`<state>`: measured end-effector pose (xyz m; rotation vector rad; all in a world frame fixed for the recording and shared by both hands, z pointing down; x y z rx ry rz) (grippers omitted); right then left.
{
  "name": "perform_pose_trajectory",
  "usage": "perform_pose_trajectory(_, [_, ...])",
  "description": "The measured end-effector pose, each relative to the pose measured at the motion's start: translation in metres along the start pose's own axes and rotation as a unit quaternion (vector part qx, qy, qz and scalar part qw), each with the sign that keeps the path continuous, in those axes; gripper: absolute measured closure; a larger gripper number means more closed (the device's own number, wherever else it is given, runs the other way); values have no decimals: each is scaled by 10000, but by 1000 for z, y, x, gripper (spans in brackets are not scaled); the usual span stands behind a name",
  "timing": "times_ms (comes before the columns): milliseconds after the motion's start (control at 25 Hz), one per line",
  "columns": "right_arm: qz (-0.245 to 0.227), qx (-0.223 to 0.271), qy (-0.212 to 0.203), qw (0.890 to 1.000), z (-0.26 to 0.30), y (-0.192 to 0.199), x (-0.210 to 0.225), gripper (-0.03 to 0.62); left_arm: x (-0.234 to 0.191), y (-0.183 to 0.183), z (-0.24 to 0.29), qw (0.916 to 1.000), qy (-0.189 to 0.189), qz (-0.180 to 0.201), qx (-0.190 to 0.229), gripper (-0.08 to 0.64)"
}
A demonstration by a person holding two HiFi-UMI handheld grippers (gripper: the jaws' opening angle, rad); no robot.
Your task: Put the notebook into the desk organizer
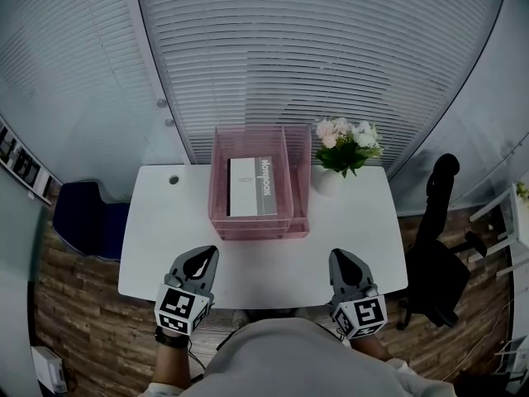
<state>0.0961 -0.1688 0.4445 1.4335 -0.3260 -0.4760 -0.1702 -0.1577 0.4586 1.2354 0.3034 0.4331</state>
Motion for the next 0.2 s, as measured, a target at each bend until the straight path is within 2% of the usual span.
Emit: perform_pose_trajectory(200, [-8, -14, 3, 10000, -1, 0, -2, 581, 2, 4, -1, 9999, 58, -24, -80, 551])
Point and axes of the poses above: the fingertips, and each gripper's own axes: z forward along the fingers, x to its right, y out of its underside, the point moved 1 cm from there along -z, backward along the fingers, and after that the axes turned 3 degrees about -z, right-handed, at the moved point
